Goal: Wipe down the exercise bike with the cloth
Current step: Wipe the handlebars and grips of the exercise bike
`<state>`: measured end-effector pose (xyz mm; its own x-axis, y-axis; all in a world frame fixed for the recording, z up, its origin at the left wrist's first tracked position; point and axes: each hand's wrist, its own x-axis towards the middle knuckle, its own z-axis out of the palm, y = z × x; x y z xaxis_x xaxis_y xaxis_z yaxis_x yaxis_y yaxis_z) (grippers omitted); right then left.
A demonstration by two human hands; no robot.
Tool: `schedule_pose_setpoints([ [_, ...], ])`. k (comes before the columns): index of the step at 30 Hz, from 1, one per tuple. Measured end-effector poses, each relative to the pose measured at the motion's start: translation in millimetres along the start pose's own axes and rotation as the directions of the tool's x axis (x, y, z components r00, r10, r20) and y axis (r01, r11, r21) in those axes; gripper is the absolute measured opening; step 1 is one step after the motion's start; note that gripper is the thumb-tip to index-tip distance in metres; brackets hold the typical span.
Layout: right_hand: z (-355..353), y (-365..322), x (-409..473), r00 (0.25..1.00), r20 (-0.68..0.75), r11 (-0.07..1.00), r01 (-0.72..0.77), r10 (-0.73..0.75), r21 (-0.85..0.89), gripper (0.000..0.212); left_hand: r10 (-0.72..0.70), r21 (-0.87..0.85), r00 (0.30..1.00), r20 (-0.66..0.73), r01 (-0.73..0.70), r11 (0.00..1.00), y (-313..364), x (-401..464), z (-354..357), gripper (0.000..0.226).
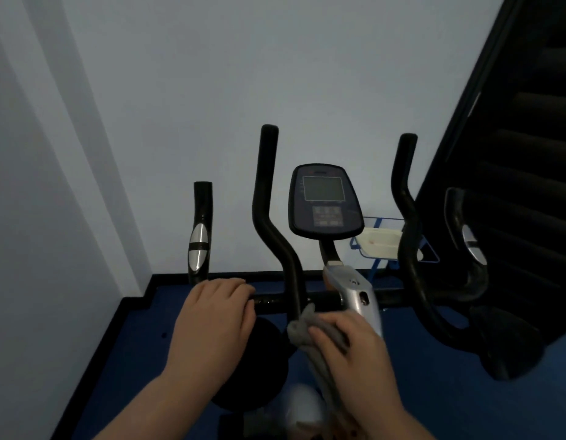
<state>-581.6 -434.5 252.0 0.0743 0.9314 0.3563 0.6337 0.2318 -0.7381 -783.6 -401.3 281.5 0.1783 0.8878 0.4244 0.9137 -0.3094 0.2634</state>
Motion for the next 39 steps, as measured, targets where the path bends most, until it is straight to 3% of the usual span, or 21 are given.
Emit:
schedule_pose_setpoints([
  [4, -7.8, -13.6, 45.4, 0.986, -0.1, 0.946, 0.097, -0.134, -0.311, 0.019, -0.041, -0.108, 0.999, 0.017, 0.043, 0.993, 20.2, 16.6, 1.8, 0.029],
  [6, -0.7, -17.7, 53.8, 0.994, 0.001, 0.86, 0.095, -0.11, -0.502, 0.023, -0.038, -0.148, 0.999, 0.022, 0.041, 0.988, 32.1, 22.7, 8.1, 0.033],
  [9, -8.2, -11.5, 48.4, 0.981, 0.148, 0.772, 0.19, -0.126, -0.606, 0.032, -0.052, -0.149, 0.998, 0.032, 0.056, 0.987, 36.3, 20.6, 15.0, 0.031],
  [11, -20.4, -4.4, 53.4, 0.977, 0.158, 0.714, 0.212, -0.142, -0.667, 0.039, -0.045, -0.161, 0.999, 0.02, 0.047, 0.986, 35.0, 18.0, 16.1, 0.028],
  [12, -25.0, -3.5, 59.1, 0.981, 0.139, 0.7, 0.193, -0.133, -0.687, 0.032, -0.039, -0.157, 0.999, 0.029, 0.043, 0.987, 35.0, 18.1, 16.5, 0.027],
  [14, -21.6, -3.4, 73.0, 0.991, 0.074, 0.711, 0.134, -0.115, -0.69, 0.013, -0.039, -0.148, 0.998, 0.047, 0.046, 0.988, 35.3, 18.4, 18.3, 0.029],
  [20, -2.1, -0.7, 62.8, 0.982, 0.143, 0.743, 0.189, -0.127, -0.641, 0.022, -0.078, -0.169, 0.995, 0.06, 0.087, 0.982, 37.6, 17.2, 16.5, 0.035],
  [26, -4.6, 1.0, 77.5, 0.991, 0.064, 0.726, 0.128, -0.115, -0.675, 0.028, -0.059, -0.144, 0.994, 0.09, 0.072, 0.987, 36.2, 18.8, 18.8, 0.043],
  [30, -3.2, 0.2, 54.1, 0.977, 0.097, 0.78, 0.212, -0.192, -0.589, 0.019, -0.06, -0.141, 0.995, 0.078, 0.07, 0.988, 36.5, 16.6, 16.3, 0.037],
  [32, -17.3, 10.1, 52.8, 0.965, 0.101, 0.74, 0.251, -0.243, -0.625, 0.021, -0.065, -0.149, 0.995, 0.075, 0.076, 0.986, 36.1, 15.8, 16.2, 0.035],
  [37, -7.7, 1.1, 76.9, 0.99, 0.018, 0.711, 0.114, -0.141, -0.694, 0.024, -0.07, -0.141, 0.994, 0.088, 0.082, 0.987, 37.7, 16.5, 15.8, 0.036],
  [39, 1.2, -4.3, 67.5, 0.985, 0.011, 0.724, 0.133, -0.17, -0.677, 0.014, -0.075, -0.149, 0.993, 0.091, 0.088, 0.985, 37.4, 16.2, 14.9, 0.037],
])
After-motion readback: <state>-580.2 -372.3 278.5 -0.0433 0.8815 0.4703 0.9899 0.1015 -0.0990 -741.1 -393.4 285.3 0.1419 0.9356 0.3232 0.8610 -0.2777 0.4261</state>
